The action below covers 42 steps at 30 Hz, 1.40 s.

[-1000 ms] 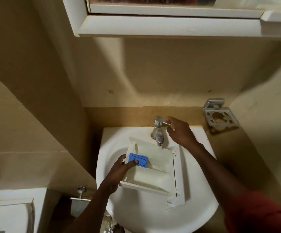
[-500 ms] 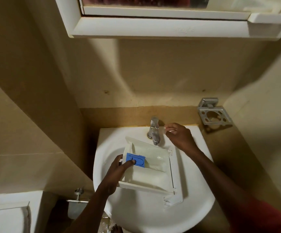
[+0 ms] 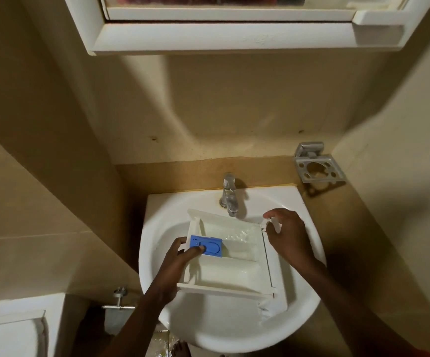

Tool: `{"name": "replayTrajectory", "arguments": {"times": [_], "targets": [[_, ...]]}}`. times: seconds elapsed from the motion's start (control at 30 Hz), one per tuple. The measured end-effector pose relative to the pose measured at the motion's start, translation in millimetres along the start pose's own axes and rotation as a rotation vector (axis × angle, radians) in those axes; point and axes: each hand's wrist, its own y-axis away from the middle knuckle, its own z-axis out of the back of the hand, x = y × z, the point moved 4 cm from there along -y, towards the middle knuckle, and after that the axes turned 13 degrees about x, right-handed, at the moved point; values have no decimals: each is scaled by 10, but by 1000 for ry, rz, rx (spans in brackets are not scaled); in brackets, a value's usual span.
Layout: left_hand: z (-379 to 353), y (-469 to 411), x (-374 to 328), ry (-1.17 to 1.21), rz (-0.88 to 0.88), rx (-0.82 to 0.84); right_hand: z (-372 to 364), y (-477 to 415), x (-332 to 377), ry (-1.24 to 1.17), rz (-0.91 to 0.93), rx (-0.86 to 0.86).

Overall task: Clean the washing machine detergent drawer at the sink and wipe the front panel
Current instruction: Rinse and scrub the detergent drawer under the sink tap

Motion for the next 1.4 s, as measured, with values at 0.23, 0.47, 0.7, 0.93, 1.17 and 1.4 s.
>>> {"name": "replayTrajectory", "arguments": {"times": [0.23,0.47,0.7,0.93,1.17,1.4], "targets": [[159,138,-107,-80,-20,6,-268,46,386,33,103,329],[161,262,-232,-57,-112,-73,-646,243,579,211,147,580],[220,345,-259,-91,-142,-73,-545,294,490,136,64,363],[180,280,-379,-109,-167,-76,-597,527,728,361,162,611],[101,266,-354,-121,-196,-67,-487,640,316,149,245,357],[11,198,-343,-165,-195,-71,-654,815,465,546,191,730]]}}
